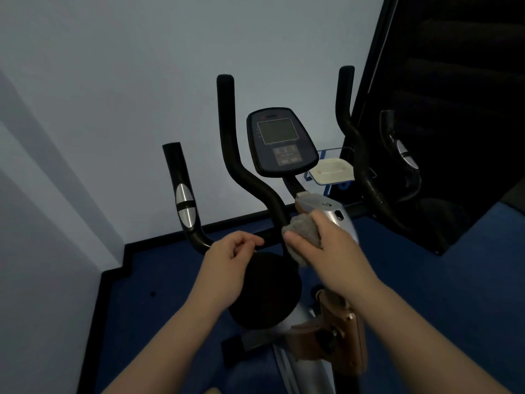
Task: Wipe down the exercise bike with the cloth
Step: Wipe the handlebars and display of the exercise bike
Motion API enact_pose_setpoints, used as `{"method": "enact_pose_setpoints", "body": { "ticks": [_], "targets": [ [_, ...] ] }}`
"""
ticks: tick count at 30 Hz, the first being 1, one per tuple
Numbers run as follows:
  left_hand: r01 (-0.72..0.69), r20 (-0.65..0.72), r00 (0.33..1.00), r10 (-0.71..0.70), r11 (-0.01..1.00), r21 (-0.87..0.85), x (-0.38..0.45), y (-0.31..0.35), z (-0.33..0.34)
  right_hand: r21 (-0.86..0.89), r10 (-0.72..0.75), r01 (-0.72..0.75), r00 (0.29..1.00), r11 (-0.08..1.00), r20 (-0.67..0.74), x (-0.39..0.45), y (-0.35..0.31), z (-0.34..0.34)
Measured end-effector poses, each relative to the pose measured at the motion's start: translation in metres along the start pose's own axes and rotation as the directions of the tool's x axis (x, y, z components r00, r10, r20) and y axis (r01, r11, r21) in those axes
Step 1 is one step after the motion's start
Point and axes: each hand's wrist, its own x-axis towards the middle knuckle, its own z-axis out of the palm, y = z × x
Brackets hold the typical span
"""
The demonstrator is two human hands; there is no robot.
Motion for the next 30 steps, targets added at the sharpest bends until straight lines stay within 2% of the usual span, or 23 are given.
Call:
{"method": "enact_pose_setpoints", "body": {
  "ticks": [2,4,7,11,15,18,23,28,30],
  "targets": [
    [0.006,-0.04,0.999,-0.006,1.0,0.0,-0.003,-0.001,0.002,0.007,-0.039,0.039,0.997,0.999,-0.072,-0.003,-0.008,0.0],
    [0.006,-0.074,0.997,-0.007,1.0,-0.014,-0.006,-0.002,0.002,0.018,-0.062,0.064,0.995,0.998,-0.083,-0.01,-0.016,0.013],
    [0.016,-0.099,0.995,-0.018,1.0,-0.024,-0.011,-0.005,0.0,0.11,0.015,-0.005,0.996,0.994,-0.089,-0.027,-0.017,0.028],
    [0.034,-0.106,0.994,-0.041,0.997,-0.071,-0.018,-0.01,0.003,0.217,0.111,-0.115,0.993,0.969,0.029,-0.037,-0.003,0.012],
    [0.037,-0.13,0.99,-0.047,0.996,-0.08,-0.02,-0.013,0.001,-0.022,0.009,-0.008,0.999,1.0,0.044,-0.02,-0.019,0.017],
    [0.027,-0.136,0.99,-0.036,0.998,-0.063,-0.019,-0.012,0.002,-0.151,-0.008,0.015,0.999,0.988,0.048,-0.011,-0.027,0.021],
    [0.006,-0.146,0.989,-0.007,1.0,-0.011,-0.02,-0.015,0.003,-0.157,-0.008,0.023,0.995,0.987,0.096,-0.029,-0.01,0.011],
    [-0.02,-0.147,0.989,0.013,0.999,-0.041,-0.018,-0.015,0.0,-0.305,-0.05,0.07,0.996,0.95,0.071,-0.003,-0.032,0.028],
    [-0.025,-0.147,0.989,0.02,0.999,-0.031,-0.017,-0.016,0.001,-0.311,-0.05,0.075,0.995,0.948,0.086,-0.004,-0.028,0.025]
  ]
}}
